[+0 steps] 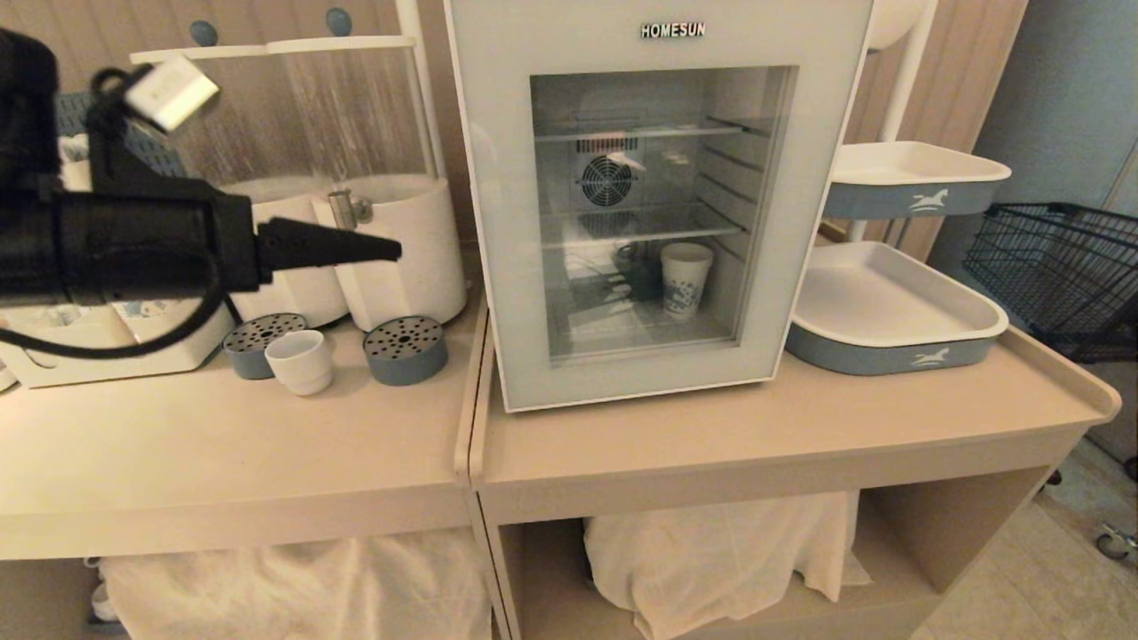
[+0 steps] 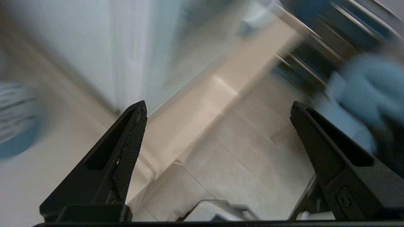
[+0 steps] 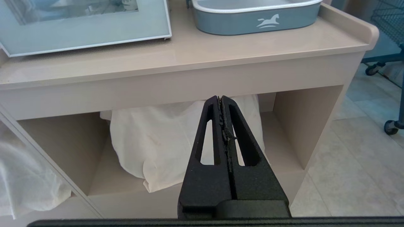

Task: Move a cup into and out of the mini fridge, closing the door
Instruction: Open the freezer door

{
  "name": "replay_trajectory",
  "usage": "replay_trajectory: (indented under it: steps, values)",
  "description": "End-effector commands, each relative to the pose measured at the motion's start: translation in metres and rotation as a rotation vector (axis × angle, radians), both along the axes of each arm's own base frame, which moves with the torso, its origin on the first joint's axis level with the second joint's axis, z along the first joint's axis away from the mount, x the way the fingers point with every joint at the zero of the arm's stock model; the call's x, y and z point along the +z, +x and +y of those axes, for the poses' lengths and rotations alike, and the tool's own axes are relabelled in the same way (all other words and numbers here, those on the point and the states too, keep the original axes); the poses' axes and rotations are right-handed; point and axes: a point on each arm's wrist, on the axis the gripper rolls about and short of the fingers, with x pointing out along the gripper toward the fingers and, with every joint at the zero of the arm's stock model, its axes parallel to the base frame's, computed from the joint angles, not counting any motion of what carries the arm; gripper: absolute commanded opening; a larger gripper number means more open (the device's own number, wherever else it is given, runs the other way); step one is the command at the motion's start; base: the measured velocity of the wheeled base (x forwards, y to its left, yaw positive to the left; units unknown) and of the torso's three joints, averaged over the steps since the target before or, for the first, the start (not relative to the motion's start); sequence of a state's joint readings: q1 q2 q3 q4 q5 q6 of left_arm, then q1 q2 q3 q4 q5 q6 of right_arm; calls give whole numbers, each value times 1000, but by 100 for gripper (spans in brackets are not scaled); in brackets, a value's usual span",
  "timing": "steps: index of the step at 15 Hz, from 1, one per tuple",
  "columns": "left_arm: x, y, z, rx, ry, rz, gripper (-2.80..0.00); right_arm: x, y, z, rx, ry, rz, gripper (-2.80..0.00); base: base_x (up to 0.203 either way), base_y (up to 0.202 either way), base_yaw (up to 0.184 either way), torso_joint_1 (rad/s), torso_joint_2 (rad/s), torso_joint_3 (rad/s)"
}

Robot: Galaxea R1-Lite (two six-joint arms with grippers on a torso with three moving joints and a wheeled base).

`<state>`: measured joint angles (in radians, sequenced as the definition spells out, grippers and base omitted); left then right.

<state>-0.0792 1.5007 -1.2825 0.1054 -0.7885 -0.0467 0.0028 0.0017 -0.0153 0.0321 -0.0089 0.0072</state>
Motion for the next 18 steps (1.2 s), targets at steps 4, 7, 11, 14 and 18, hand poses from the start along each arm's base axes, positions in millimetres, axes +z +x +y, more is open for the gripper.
replay_trajectory:
  steps: [4,7,11,14,18]
  values:
    - [-48,57,11,-338,-101,-115,0,0,0,0,0,0,3,-280,0,0,0,0,0,0]
    - [-47,66,10,-374,-110,-126,0,0,0,0,0,0,3,-280,0,0,0,0,0,0]
    - [-71,100,-6,-419,-79,-159,0,0,0,0,0,0,3,-280,0,0,0,0,0,0]
    - [-88,112,-24,-419,-52,-167,0,0,0,0,0,0,3,-280,0,0,0,0,0,0]
    - [-98,125,-38,-352,-17,-217,0,0,0,0,0,0,3,-280,0,0,0,0,0,0]
